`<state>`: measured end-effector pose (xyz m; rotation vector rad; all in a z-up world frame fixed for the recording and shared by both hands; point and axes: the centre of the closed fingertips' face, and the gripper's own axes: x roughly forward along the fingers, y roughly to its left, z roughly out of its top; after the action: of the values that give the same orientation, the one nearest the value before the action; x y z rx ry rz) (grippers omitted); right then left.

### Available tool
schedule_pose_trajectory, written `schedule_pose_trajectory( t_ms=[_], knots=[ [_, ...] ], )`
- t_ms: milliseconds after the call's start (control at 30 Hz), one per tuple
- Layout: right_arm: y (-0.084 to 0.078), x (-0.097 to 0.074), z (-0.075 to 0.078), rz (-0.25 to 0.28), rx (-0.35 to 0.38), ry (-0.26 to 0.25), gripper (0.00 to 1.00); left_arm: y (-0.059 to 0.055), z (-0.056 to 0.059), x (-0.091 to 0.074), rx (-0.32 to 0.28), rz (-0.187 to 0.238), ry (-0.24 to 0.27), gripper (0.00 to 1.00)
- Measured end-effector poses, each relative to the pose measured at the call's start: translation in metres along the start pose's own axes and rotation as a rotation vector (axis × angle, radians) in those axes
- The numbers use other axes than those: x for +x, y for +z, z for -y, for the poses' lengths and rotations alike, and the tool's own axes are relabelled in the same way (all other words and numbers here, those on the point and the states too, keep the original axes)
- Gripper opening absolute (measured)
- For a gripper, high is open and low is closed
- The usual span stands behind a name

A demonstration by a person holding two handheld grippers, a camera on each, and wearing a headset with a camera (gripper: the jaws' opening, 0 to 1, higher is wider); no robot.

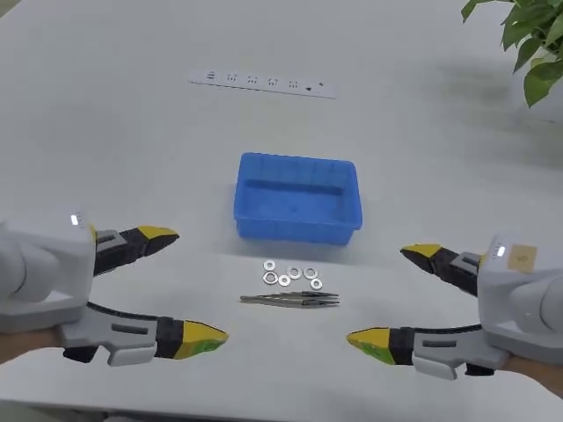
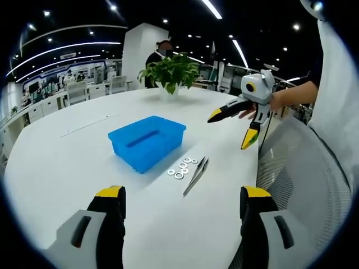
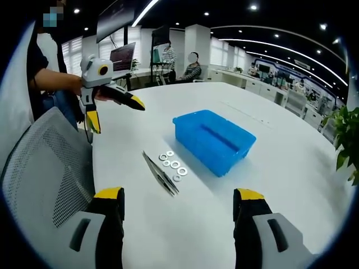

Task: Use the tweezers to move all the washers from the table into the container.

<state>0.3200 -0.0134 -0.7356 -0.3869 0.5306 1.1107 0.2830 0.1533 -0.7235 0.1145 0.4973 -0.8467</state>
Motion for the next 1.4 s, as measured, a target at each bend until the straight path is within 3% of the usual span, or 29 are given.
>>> schedule_pose_trajectory(
  t_ms=[933, 1233, 1400],
  knots=[
    [-0.006, 0.003, 0.004, 0.006, 0.022, 0.004, 0.81, -0.009, 0.001, 0.005, -0.012, -0.029, 0.001, 0.89],
    [-0.010, 0.011, 0.001, -0.013, 0.006, 0.022, 0.77, -0.013, 0.002, 0.017, 0.034, -0.045, 0.007, 0.86],
    [-0.008, 0.020, -0.002, -0.019, -0.010, 0.042, 0.74, -0.013, 0.001, 0.027, 0.094, -0.074, 0.003, 0.81]
  ],
)
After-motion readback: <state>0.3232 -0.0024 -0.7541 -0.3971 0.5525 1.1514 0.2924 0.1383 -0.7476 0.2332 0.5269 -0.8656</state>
